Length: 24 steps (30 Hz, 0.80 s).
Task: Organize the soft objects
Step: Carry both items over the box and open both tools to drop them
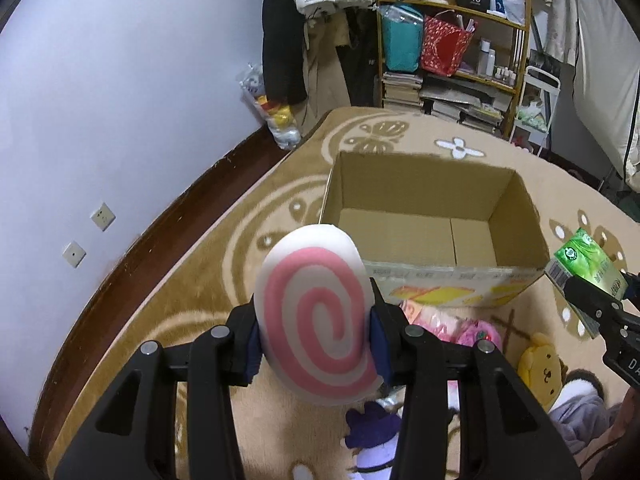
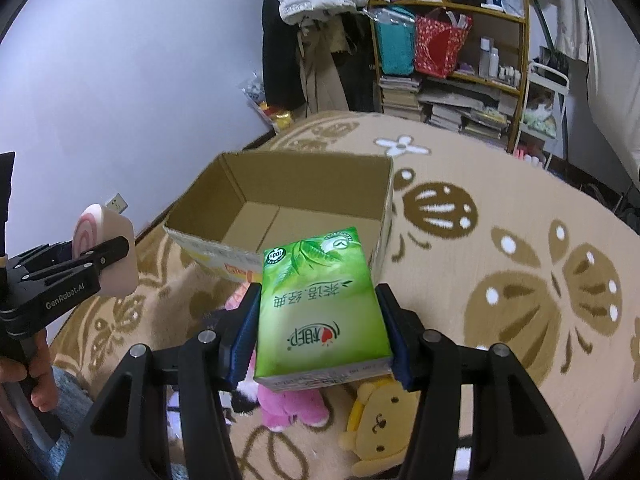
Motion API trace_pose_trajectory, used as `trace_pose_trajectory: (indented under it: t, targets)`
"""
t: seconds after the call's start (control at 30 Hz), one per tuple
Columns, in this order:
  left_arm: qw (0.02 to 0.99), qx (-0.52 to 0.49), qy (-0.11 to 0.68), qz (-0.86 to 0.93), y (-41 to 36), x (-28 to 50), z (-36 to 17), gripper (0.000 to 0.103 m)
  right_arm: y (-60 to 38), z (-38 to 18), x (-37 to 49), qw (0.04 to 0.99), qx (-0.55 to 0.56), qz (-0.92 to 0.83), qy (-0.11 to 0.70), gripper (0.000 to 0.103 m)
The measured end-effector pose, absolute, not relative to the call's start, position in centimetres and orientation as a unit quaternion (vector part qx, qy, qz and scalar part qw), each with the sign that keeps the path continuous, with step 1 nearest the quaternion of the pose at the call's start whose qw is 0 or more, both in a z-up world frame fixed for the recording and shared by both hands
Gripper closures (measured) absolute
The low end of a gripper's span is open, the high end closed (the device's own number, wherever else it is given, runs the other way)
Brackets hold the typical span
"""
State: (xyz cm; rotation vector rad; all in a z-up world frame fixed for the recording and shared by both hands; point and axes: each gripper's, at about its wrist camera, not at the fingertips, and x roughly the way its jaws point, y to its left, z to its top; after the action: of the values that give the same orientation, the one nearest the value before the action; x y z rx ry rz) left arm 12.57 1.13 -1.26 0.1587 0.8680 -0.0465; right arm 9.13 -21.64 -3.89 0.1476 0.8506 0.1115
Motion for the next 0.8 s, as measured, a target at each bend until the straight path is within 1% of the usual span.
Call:
trace_pose_trajectory:
  t: [0.47,0.8]
  targets:
    - [0.91,0.077,0.403,-0.055,-0.9,19.1,-0.5,0.06,-20.7,-3.2,15.5,0.911,0.069,0.069,0.402,0.044]
    - [0.901,0.083,0.42,-0.074,-2.9,23.1,-2.9,0.06,-21.1,-5.1,19.2,0.904,0.079,0.071,0.415,0.044]
